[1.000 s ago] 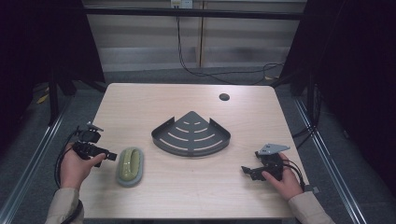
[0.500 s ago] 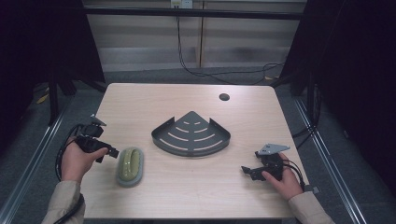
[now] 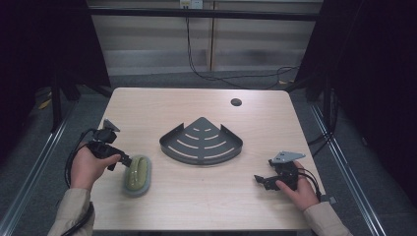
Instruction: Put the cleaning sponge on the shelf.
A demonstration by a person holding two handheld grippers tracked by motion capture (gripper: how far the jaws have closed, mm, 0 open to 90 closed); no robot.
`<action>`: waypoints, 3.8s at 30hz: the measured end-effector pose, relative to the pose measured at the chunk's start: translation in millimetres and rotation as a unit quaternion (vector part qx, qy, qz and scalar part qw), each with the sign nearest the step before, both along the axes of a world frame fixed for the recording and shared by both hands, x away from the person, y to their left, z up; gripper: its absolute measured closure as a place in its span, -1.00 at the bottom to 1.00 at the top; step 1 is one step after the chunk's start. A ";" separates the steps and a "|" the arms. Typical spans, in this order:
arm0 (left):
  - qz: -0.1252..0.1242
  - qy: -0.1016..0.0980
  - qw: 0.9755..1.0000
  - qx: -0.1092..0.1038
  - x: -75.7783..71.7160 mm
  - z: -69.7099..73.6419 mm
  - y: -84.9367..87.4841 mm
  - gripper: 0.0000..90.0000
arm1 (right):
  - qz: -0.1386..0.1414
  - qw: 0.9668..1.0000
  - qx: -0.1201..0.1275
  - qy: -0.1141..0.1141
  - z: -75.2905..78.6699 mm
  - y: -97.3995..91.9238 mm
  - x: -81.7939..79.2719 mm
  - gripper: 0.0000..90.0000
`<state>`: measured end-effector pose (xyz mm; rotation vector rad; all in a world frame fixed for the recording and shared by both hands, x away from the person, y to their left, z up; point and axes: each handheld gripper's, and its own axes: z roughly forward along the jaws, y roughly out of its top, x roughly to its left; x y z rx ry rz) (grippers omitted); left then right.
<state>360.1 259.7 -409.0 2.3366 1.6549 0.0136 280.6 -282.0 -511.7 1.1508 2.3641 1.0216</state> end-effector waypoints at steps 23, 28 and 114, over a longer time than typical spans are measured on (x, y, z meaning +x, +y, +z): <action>-0.013 0.046 0.999 -0.014 -2.4 -16.8 -29.3 -0.21 | 0.000 1.000 0.000 0.001 0.0 0.0 -0.1 -0.72; -0.014 0.048 0.999 -0.009 -3.4 -18.0 -32.8 0.01 | 0.000 1.000 0.000 0.000 0.0 0.0 -0.1 -0.72; -0.131 0.031 0.991 -0.009 44.5 59.0 -102.5 0.60 | 0.000 1.000 0.001 -0.001 0.0 0.0 0.2 -0.72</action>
